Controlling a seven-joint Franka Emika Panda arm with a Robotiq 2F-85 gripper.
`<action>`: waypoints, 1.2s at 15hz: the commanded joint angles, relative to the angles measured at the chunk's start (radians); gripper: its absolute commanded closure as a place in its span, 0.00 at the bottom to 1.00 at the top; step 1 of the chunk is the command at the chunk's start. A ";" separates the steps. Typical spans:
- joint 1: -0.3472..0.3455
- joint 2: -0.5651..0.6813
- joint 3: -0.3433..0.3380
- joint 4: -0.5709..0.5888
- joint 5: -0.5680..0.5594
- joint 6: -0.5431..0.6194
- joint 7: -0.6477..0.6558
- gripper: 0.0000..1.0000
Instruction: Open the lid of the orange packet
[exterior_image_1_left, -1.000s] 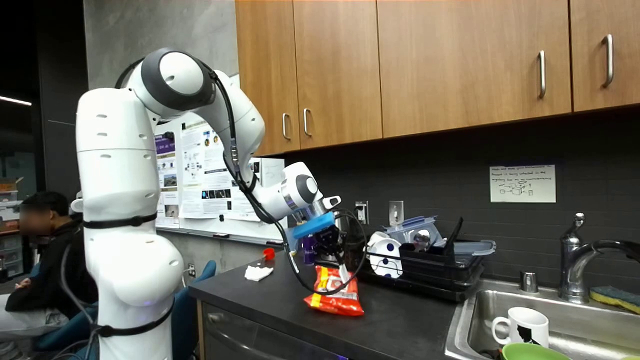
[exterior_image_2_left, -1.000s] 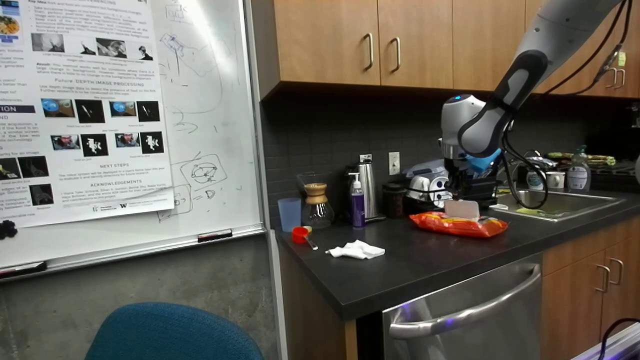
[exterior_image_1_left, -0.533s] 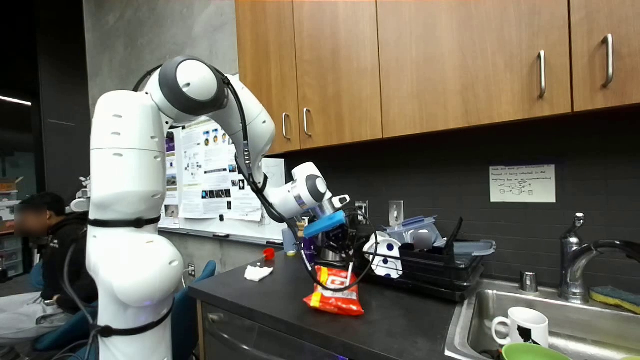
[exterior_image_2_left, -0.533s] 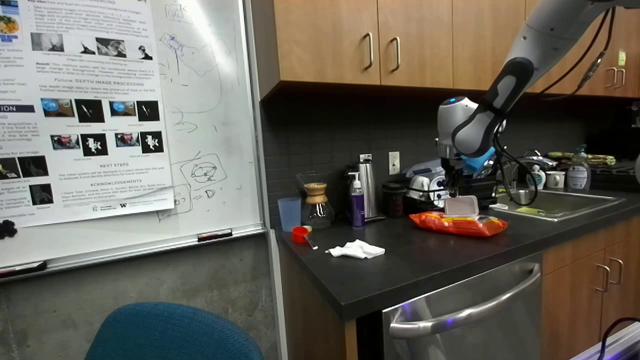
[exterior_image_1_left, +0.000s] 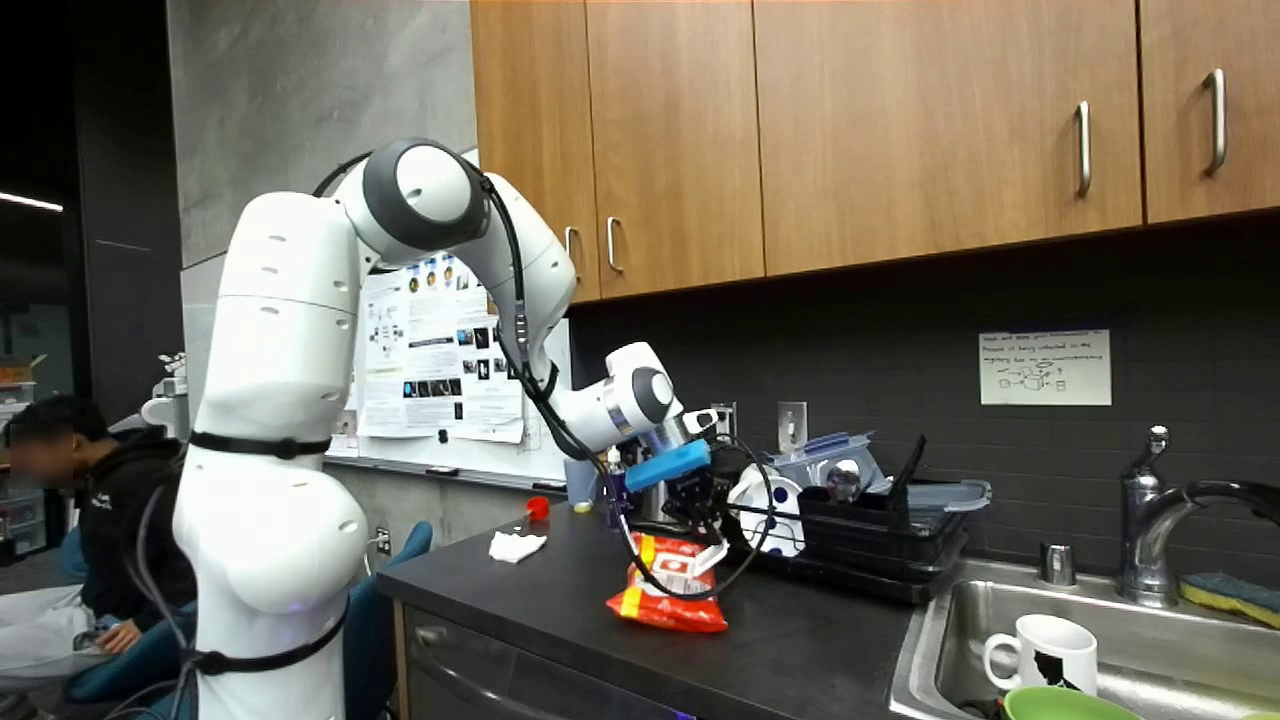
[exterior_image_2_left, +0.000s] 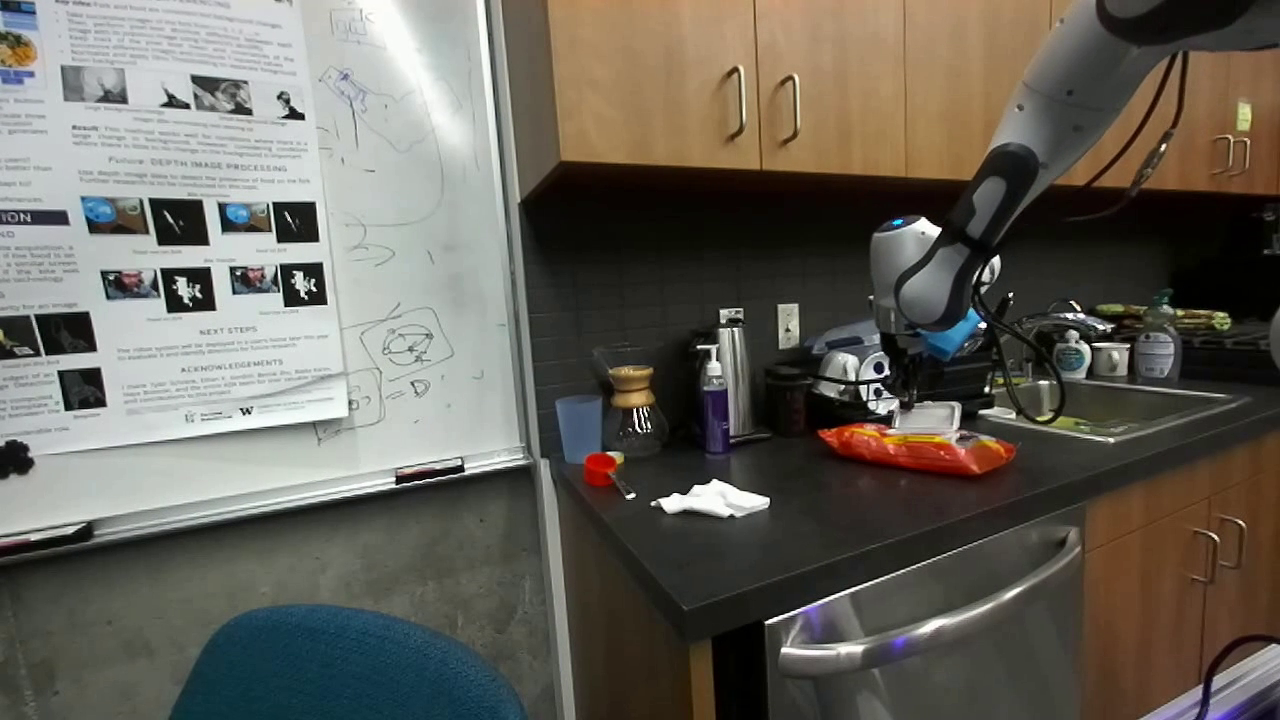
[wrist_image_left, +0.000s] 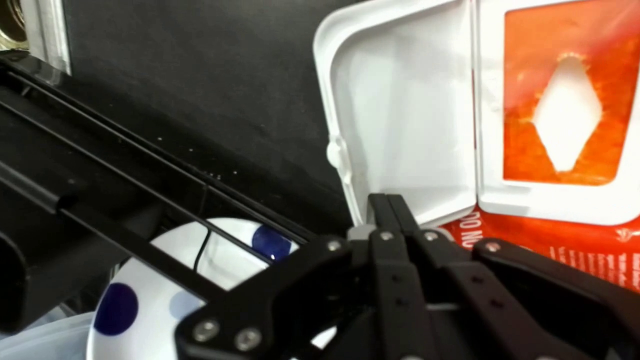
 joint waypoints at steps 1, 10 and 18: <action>0.010 0.029 -0.009 0.028 0.048 -0.016 -0.041 0.99; 0.016 -0.069 -0.003 -0.039 0.151 -0.091 -0.108 0.65; 0.015 -0.285 0.014 -0.185 0.370 -0.288 -0.248 0.12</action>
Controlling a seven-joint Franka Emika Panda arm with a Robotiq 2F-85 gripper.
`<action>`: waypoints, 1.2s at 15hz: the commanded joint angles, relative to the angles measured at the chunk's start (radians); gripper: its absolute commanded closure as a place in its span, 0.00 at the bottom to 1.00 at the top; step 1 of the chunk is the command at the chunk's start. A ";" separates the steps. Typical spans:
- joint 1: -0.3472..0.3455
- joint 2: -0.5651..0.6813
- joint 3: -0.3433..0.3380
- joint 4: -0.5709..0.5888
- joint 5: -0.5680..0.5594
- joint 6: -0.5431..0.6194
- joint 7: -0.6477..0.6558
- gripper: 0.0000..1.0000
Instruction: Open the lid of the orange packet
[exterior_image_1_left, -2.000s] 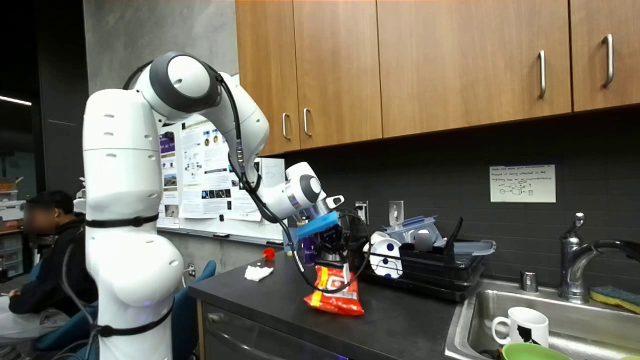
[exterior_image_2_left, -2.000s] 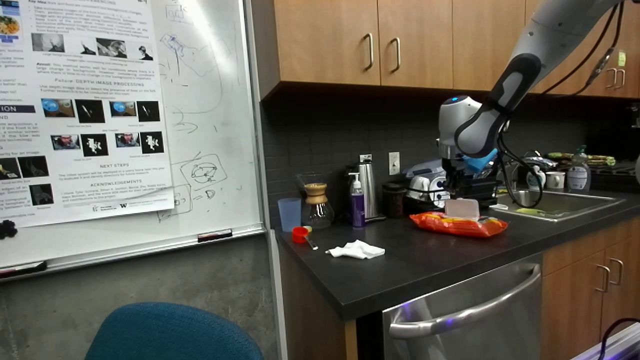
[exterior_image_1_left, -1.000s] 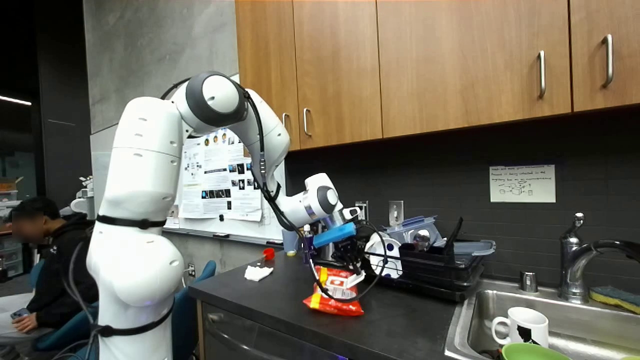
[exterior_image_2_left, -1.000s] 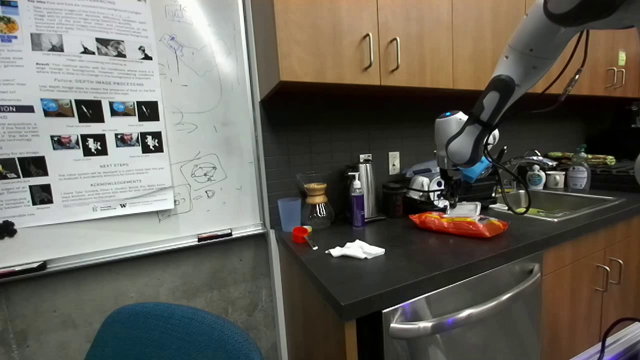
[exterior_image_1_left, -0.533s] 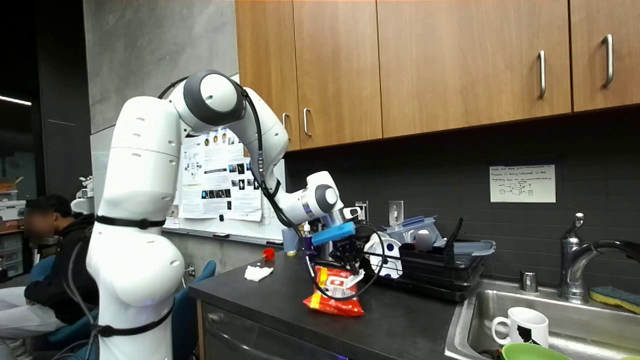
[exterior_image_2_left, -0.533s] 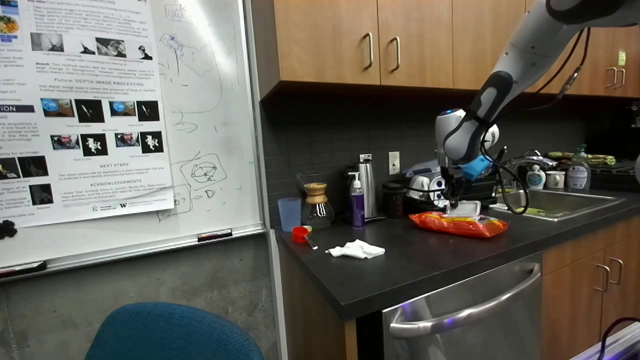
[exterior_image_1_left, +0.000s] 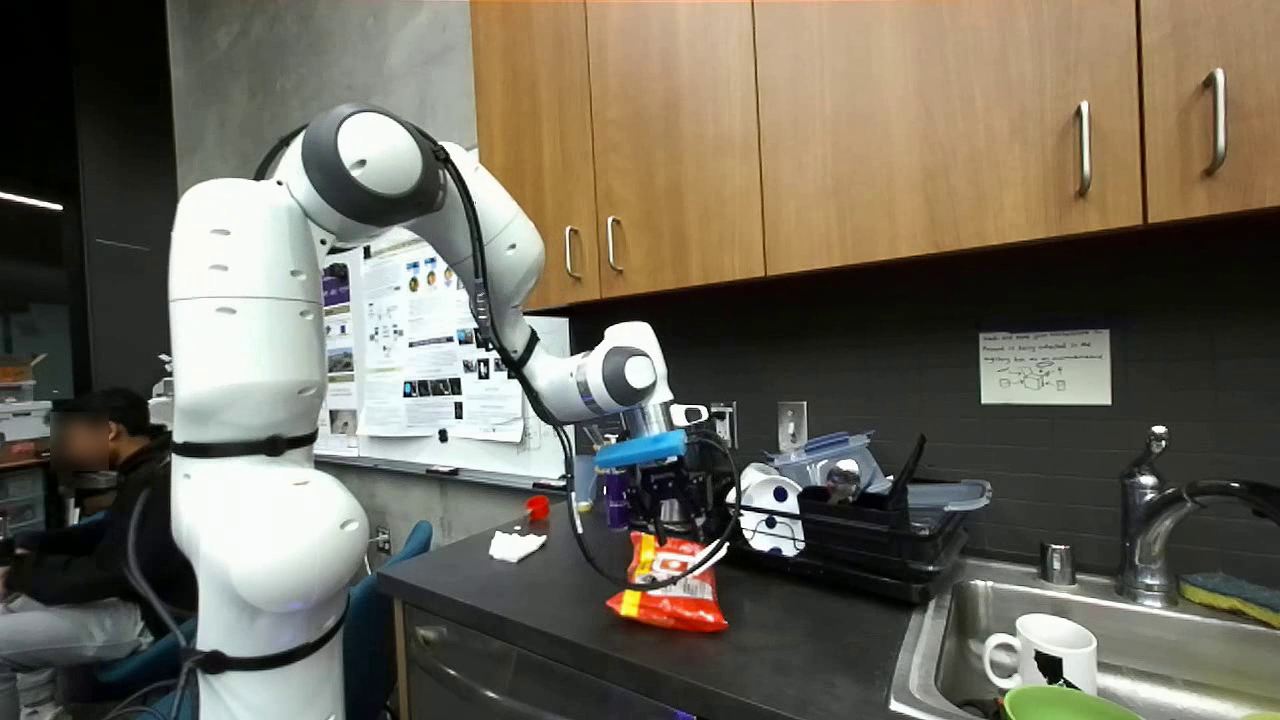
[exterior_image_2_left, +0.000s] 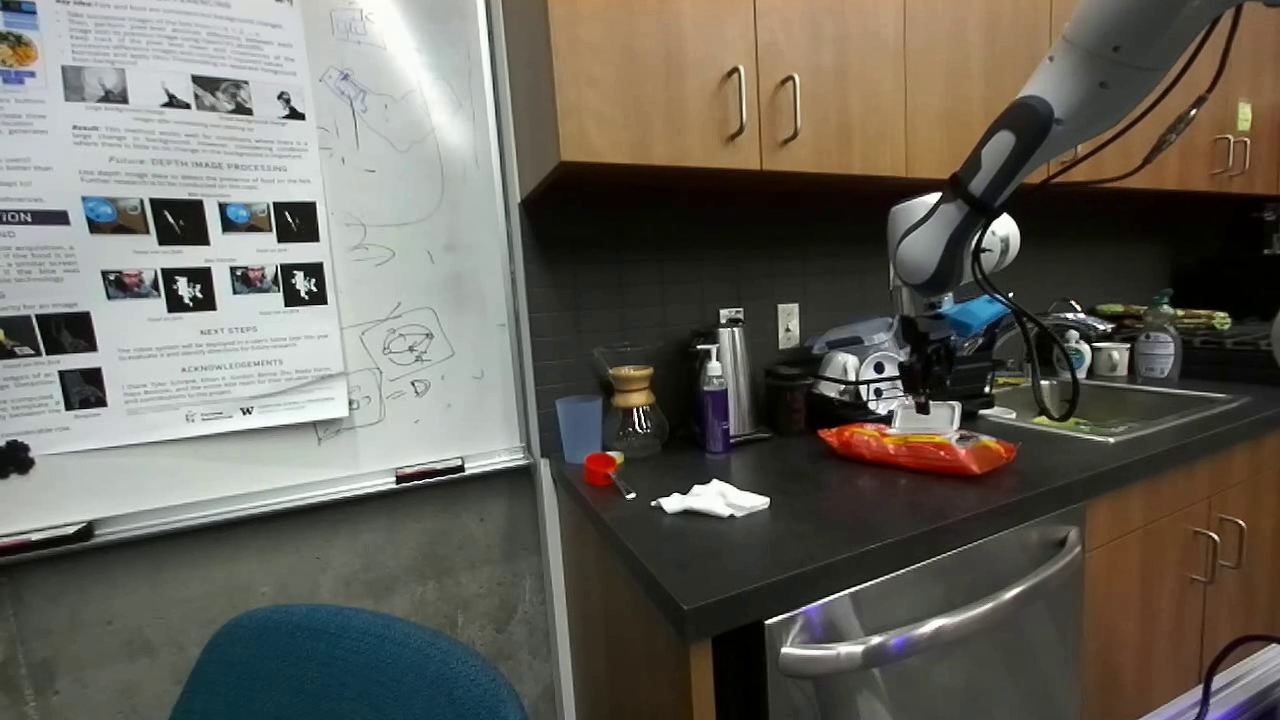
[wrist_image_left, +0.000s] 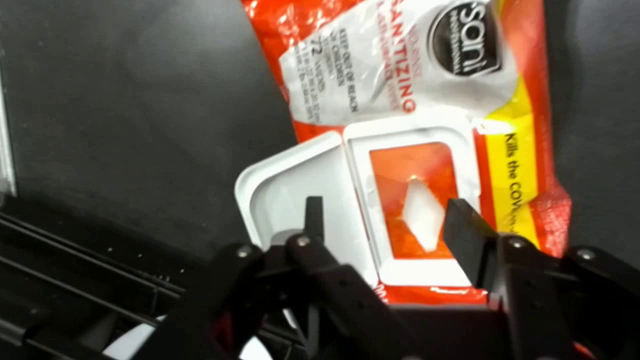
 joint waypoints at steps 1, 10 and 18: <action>0.007 -0.150 0.000 -0.094 0.100 -0.105 -0.081 0.06; 0.025 -0.398 -0.007 -0.164 0.217 -0.445 -0.095 0.00; 0.023 -0.494 0.004 -0.186 0.246 -0.554 0.032 0.00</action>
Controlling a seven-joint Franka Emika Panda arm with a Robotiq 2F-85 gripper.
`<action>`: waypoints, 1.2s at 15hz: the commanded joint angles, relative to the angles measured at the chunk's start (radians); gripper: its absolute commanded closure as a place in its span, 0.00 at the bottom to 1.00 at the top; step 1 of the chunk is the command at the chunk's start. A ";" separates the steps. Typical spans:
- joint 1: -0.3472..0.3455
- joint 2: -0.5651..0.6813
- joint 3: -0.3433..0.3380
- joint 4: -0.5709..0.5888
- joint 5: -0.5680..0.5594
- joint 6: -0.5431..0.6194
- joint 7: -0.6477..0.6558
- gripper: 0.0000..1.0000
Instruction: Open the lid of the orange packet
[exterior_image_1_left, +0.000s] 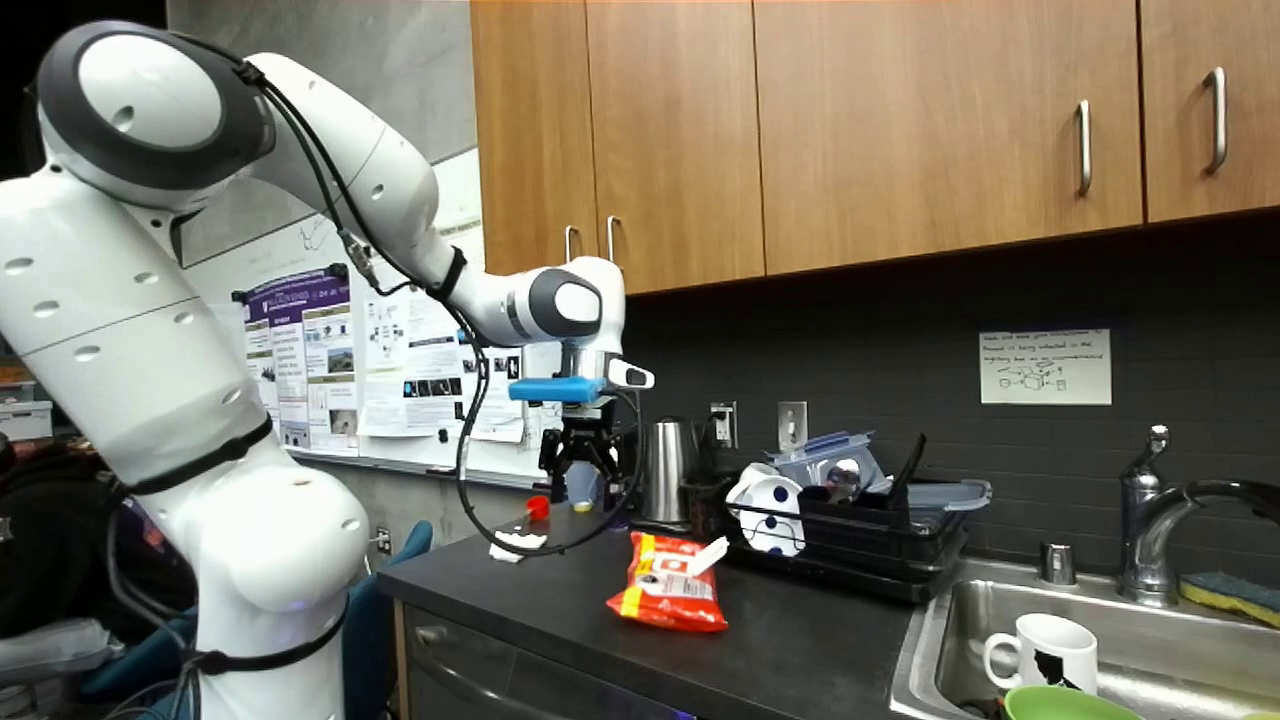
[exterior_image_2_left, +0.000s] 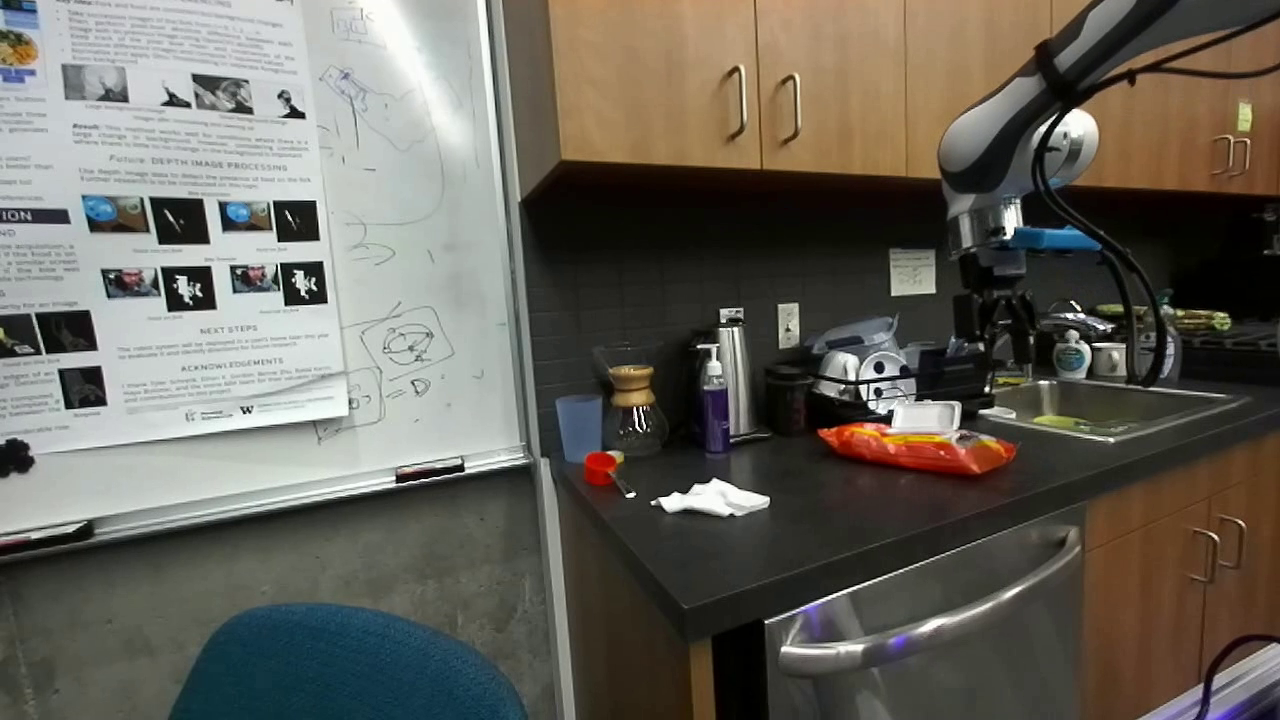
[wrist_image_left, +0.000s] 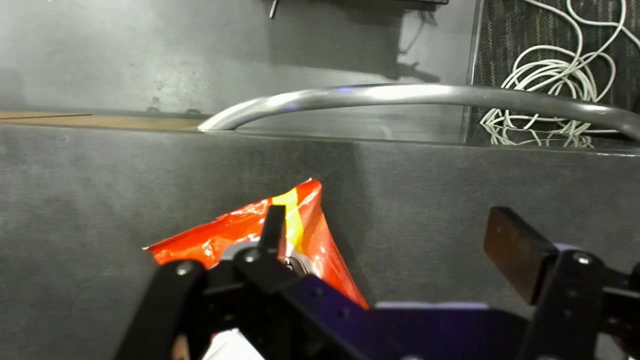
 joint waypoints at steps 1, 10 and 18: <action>0.004 -0.061 0.002 -0.022 0.017 -0.041 0.049 0.00; 0.015 -0.033 0.001 -0.017 -0.005 -0.008 0.013 0.00; 0.033 -0.032 0.005 -0.016 0.002 -0.013 0.025 0.00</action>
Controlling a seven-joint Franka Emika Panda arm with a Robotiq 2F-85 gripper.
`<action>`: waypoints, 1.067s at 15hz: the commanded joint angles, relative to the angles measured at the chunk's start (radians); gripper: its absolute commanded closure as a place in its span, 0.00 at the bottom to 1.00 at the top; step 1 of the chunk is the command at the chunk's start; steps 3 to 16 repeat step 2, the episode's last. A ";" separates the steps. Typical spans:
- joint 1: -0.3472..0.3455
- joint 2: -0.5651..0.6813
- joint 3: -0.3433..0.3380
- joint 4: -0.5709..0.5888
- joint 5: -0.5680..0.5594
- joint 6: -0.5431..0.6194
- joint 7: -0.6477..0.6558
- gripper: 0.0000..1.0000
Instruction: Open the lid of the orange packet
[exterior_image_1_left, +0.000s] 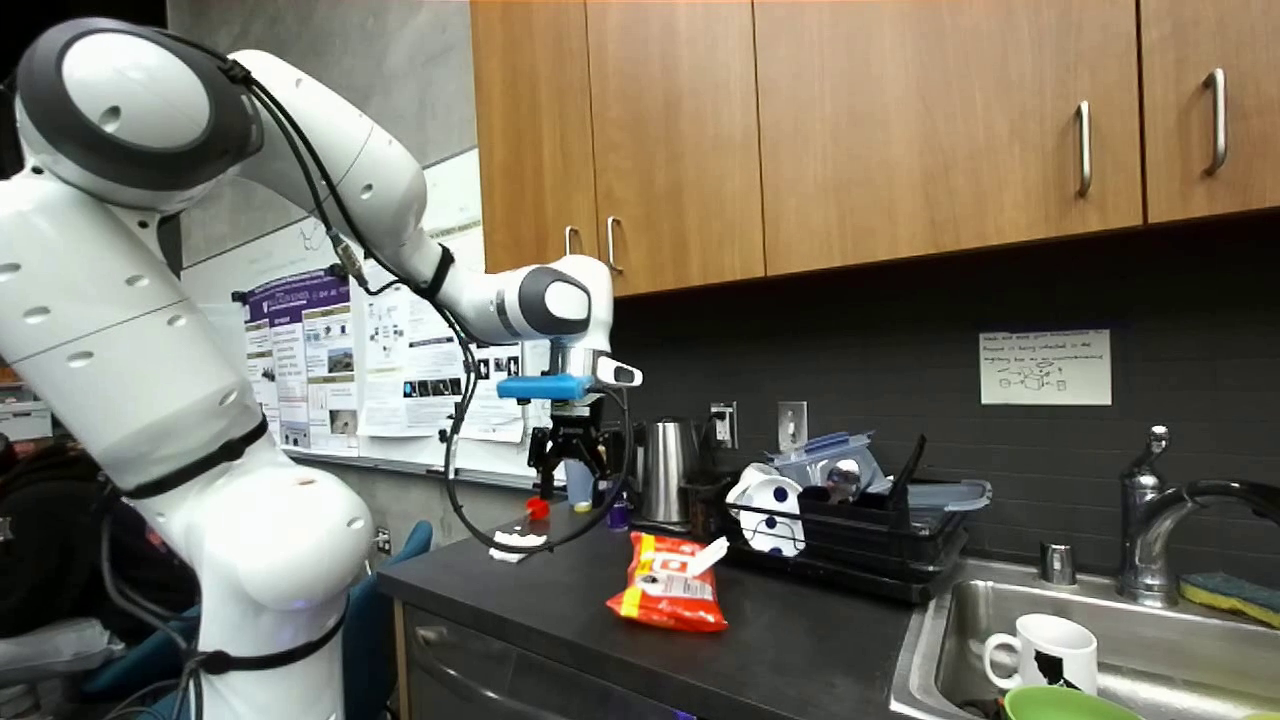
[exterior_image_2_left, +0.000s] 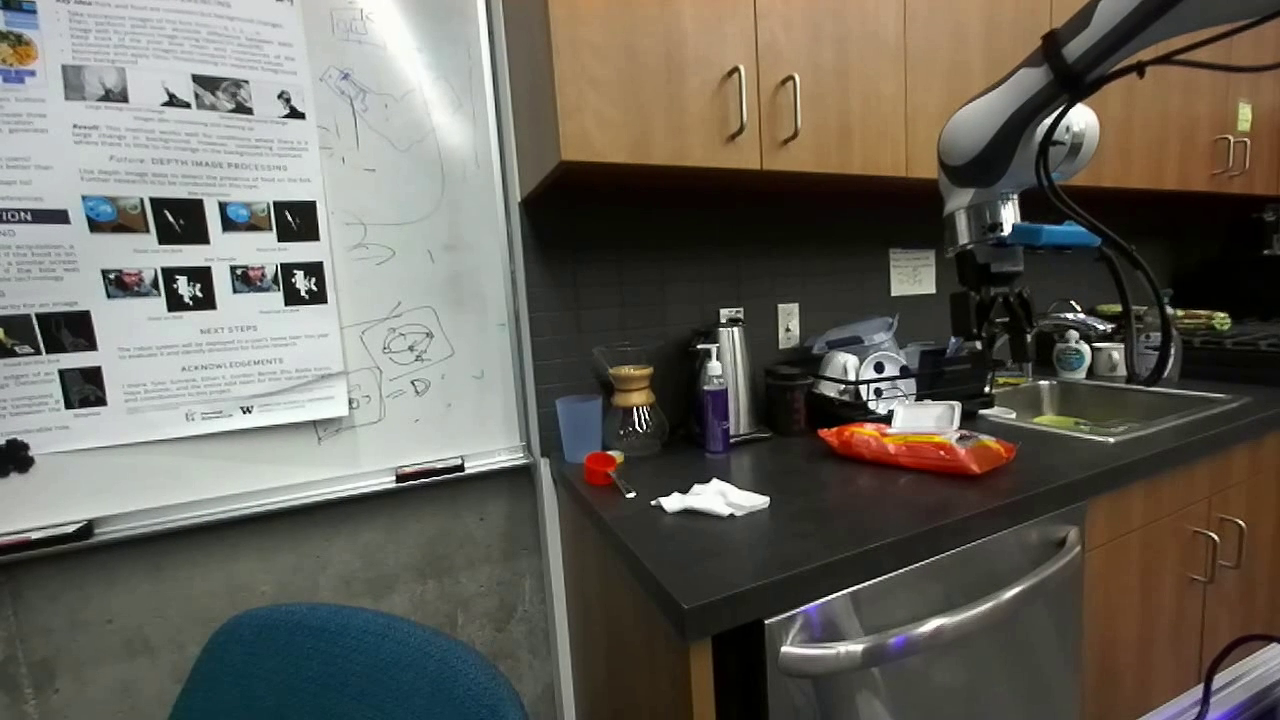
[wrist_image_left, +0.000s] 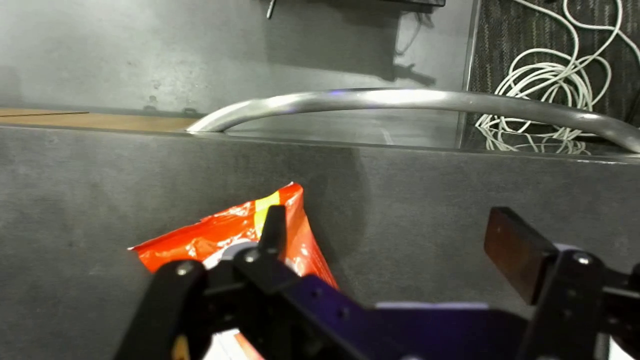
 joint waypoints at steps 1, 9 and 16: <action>0.001 0.000 0.001 0.000 0.000 -0.002 0.004 0.00; 0.001 0.000 0.002 -0.001 0.000 -0.002 0.006 0.00; 0.001 0.000 0.002 -0.001 0.000 -0.002 0.006 0.00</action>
